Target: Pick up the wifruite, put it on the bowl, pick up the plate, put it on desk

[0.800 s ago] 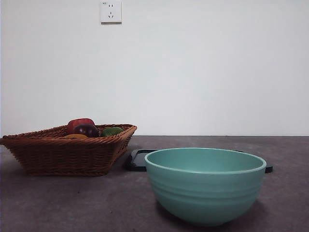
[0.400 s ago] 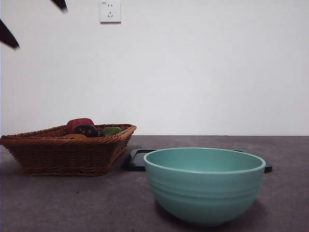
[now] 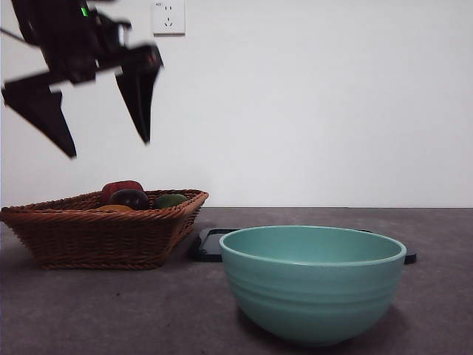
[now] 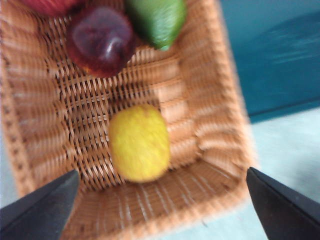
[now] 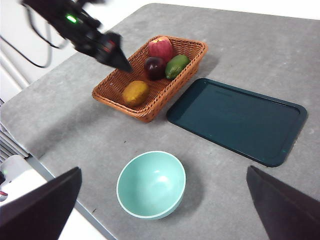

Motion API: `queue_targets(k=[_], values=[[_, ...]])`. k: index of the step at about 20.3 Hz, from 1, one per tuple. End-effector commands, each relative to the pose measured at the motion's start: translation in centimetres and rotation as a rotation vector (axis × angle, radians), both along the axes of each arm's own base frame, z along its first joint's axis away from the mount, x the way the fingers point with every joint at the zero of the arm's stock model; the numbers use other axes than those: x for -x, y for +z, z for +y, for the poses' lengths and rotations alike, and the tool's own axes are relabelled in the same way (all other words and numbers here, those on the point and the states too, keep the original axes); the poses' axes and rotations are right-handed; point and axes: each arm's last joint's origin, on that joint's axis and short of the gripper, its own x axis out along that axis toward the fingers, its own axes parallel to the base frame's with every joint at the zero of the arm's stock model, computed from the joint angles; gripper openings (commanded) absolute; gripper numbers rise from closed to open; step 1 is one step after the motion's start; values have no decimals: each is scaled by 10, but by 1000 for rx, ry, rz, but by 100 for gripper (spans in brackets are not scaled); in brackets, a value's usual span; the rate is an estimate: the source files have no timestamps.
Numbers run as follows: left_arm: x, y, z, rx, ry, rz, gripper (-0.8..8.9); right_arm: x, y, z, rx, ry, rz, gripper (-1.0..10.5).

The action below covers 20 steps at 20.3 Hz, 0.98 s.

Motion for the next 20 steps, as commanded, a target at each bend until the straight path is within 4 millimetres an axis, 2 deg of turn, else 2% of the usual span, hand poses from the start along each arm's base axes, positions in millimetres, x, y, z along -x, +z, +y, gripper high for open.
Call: queue_targets(k=[1,6,15,16,20], values=[[-15,-14,-7,-25,-5,2,653,1,6,0,-15,2,-17,566],[-34,-48,-15,-63,2,49,653,1,6,0,-17,0,-14,566],[-49,-88,-19,-130,13,126,643,1,6,0,-17,0,-15,567],[-49,-90,-20,-131,13,129,610,1,6,0,-17,0,-15,566],[-49,-90,-19,-132,13,132,374,1,6,0,-17,0,-15,566]])
